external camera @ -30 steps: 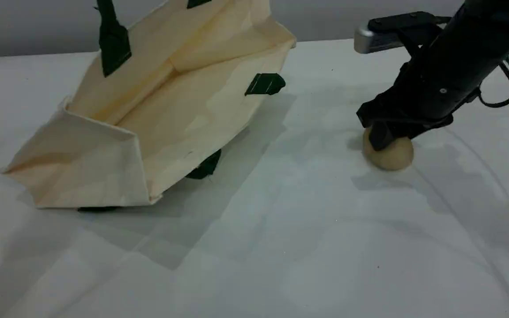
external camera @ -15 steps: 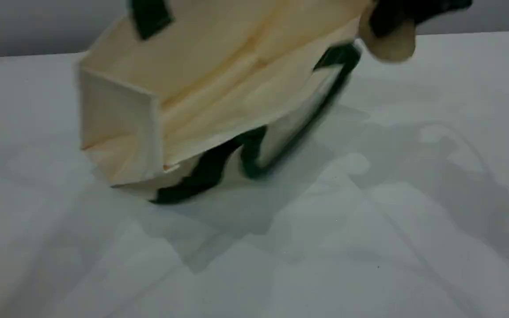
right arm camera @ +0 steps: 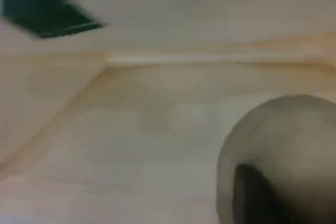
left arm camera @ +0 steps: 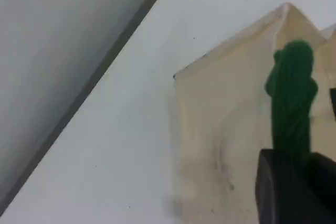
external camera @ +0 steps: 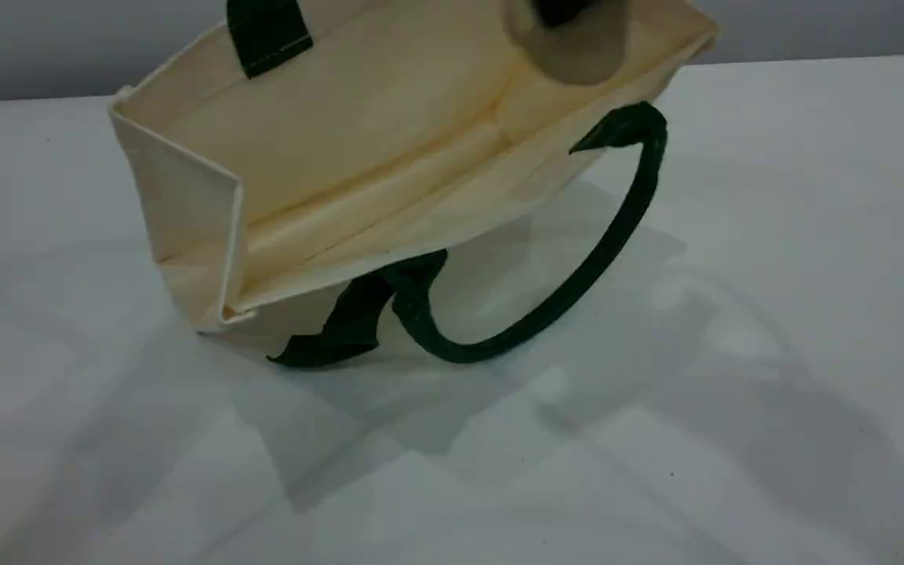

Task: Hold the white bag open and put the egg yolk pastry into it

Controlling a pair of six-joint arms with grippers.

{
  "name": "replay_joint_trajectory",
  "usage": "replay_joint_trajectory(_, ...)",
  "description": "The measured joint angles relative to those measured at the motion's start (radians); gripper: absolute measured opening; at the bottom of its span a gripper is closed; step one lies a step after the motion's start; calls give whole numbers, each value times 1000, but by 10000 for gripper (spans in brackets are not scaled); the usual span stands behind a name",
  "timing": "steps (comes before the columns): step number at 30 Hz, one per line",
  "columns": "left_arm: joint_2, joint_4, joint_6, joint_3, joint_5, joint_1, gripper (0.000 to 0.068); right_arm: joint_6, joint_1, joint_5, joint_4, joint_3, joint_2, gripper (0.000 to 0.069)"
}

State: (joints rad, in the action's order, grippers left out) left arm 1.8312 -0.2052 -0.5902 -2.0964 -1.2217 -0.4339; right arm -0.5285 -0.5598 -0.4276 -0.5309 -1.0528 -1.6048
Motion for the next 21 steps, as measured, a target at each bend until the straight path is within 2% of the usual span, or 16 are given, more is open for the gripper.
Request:
replay_joint_trajectory(3, 0, 1, 0, 0, 0, 0, 93, 1, -69, 19, -9, 0, -1, 234)
replay_joint_trajectory(7, 0, 1, 1, 0, 0, 0, 93, -7, -144, 103, -13, 0, -12, 233)
replay_joint_trajectory(12, 0, -1, 9, 0, 0, 0, 93, -50, -152, 255, -12, 0, -89, 232)
replay_joint_trajectory(21, 0, -2, 29, 0, 0, 0, 93, -89, -151, 454, -12, -2, -279, 229)
